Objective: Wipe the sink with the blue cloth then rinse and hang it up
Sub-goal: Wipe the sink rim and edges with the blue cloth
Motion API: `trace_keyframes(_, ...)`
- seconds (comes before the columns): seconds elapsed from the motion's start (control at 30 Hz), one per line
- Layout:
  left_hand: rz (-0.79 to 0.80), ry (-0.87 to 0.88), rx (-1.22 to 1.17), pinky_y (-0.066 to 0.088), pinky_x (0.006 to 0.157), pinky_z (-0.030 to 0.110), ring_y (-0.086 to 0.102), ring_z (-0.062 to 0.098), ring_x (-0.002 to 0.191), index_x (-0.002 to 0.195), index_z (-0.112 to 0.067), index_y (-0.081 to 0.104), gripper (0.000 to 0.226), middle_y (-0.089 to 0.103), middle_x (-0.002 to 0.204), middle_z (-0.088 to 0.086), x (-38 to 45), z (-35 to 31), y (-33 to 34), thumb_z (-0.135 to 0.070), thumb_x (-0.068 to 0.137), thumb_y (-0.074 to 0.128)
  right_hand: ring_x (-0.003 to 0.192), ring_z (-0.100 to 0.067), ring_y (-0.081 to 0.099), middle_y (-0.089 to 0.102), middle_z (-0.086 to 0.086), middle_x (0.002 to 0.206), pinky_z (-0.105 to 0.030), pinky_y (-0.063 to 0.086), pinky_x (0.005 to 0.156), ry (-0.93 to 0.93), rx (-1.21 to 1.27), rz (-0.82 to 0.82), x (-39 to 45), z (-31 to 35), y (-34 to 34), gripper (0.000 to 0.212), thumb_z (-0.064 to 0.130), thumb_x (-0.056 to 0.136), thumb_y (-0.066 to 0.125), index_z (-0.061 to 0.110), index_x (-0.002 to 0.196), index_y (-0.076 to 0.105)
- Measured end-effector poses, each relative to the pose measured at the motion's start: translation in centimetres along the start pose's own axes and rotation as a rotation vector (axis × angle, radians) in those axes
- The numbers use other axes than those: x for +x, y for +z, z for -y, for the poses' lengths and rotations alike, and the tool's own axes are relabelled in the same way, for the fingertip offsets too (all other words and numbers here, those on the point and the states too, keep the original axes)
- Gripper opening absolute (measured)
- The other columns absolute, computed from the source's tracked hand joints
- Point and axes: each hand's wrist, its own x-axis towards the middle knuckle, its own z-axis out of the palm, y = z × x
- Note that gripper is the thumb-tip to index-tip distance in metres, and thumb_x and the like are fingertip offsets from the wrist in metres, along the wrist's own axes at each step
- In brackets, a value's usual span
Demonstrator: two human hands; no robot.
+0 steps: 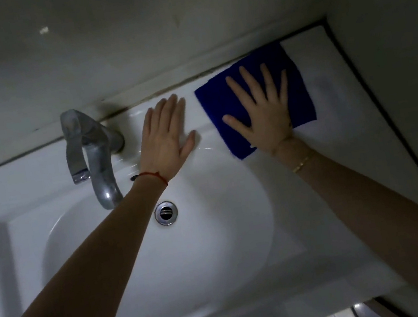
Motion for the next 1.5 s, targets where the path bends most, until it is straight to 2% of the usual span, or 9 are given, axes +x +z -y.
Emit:
trace_keyframes(0.13, -0.013, 0.028, 0.027, 0.016, 0.121, 0.049, 0.022, 0.03, 0.147, 0.154, -0.011, 0.022, 0.069, 0.026, 0.159, 0.013, 0.1, 0.8, 0.9, -0.051, 0.101, 0.038, 0.144, -0.035, 0.02, 0.023, 0.001, 0.158, -0.058, 0.008, 0.116, -0.073, -0.008, -0.039, 0.4, -2.9, 0.0, 0.073, 0.073, 0.09, 0.029, 0.034, 0.151, 0.02)
trace_keyframes(0.33, -0.038, 0.032, 0.05, 0.017, 0.12, 0.051, 0.022, 0.028, 0.148, 0.154, -0.012, 0.022, 0.071, 0.027, 0.159, 0.01, 0.2, 1.3, 1.7, -0.052, 0.099, 0.041, 0.143, -0.035, 0.022, 0.029, 0.0, 0.156, -0.057, 0.007, 0.116, 0.239, 0.039, -0.136, 0.9, -1.9, 0.1, 0.06, 0.062, 0.096, 0.028, 0.033, 0.148, 0.029)
trace_keyframes(0.43, -0.041, 0.031, 0.051, 0.014, 0.122, 0.049, 0.021, 0.027, 0.148, 0.155, -0.012, 0.022, 0.071, 0.027, 0.16, 0.009, 0.1, 1.3, 2.0, -0.051, 0.099, 0.042, 0.143, -0.035, 0.024, 0.029, 0.001, 0.156, -0.057, 0.009, 0.116, 0.146, 0.02, -0.108, 0.9, 2.4, 0.6, 0.059, 0.06, 0.096, 0.027, 0.032, 0.148, 0.031)
trace_keyframes(0.57, -0.059, 0.048, 0.023, 0.017, 0.121, 0.051, 0.023, 0.028, 0.148, 0.154, -0.01, 0.025, 0.071, 0.029, 0.159, 0.01, 0.0, 1.5, 2.1, -0.049, 0.098, 0.046, 0.142, -0.034, 0.026, 0.03, 0.002, 0.156, -0.054, 0.011, 0.117, 0.026, 0.03, -0.094, 0.7, -0.2, 0.0, 0.057, 0.059, 0.097, 0.029, 0.034, 0.148, 0.03)
trace_keyframes(0.77, -0.111, 0.057, 0.01, 0.021, 0.119, 0.053, 0.029, 0.031, 0.145, 0.151, -0.008, 0.032, 0.07, 0.035, 0.156, 0.011, 0.2, 1.4, 2.1, -0.047, 0.096, 0.049, 0.144, -0.037, 0.02, 0.028, -0.001, 0.157, -0.057, 0.004, 0.117, 0.428, 0.012, -0.128, 1.8, -0.4, -0.4, 0.061, 0.059, 0.094, 0.029, 0.032, 0.149, 0.029)
trace_keyframes(0.9, -0.08, 0.048, 0.029, 0.019, 0.12, 0.053, 0.025, 0.03, 0.147, 0.153, -0.009, 0.028, 0.072, 0.031, 0.158, 0.011, 0.3, 1.4, 2.5, -0.052, 0.098, 0.043, 0.143, -0.035, 0.023, 0.029, 0.0, 0.157, -0.056, 0.008, 0.117, 0.114, 0.02, -0.066, 1.1, 3.8, 0.5, 0.062, 0.06, 0.095, 0.027, 0.031, 0.149, 0.03)
trace_keyframes(1.0, -0.085, 0.044, 0.029, 0.018, 0.12, 0.052, 0.024, 0.029, 0.148, 0.153, -0.01, 0.027, 0.072, 0.031, 0.158, 0.011, 0.1, 1.2, 2.4, -0.051, 0.097, 0.045, 0.143, -0.034, 0.024, 0.029, 0.002, 0.157, -0.053, 0.011, 0.117, -0.019, 0.027, -0.039, 1.0, 0.3, 0.1, 0.064, 0.065, 0.094, 0.027, 0.033, 0.149, 0.027)
trace_keyframes(1.17, -0.143, 0.122, -0.026, 0.024, 0.119, 0.049, 0.034, 0.031, 0.142, 0.149, -0.007, 0.036, 0.071, 0.039, 0.153, 0.014, 1.0, 0.7, 1.4, -0.049, 0.094, 0.054, 0.142, -0.038, 0.022, 0.025, -0.003, 0.158, -0.054, 0.011, 0.117, 0.194, 0.016, -0.048, 0.9, -7.0, -1.2, 0.066, 0.066, 0.094, 0.025, 0.033, 0.15, 0.023)
trace_keyframes(1.5, 0.005, 0.422, -0.076, 0.025, 0.119, 0.046, 0.027, 0.034, 0.145, 0.151, -0.003, 0.029, 0.075, 0.032, 0.156, 0.018, 6.7, -2.1, 1.0, -0.043, 0.095, 0.057, 0.139, -0.039, 0.027, 0.022, -0.012, 0.158, -0.052, 0.022, 0.113, 0.266, -0.066, 0.049, -4.0, -9.5, -3.3, 0.073, 0.062, 0.094, 0.027, 0.021, 0.153, 0.017)
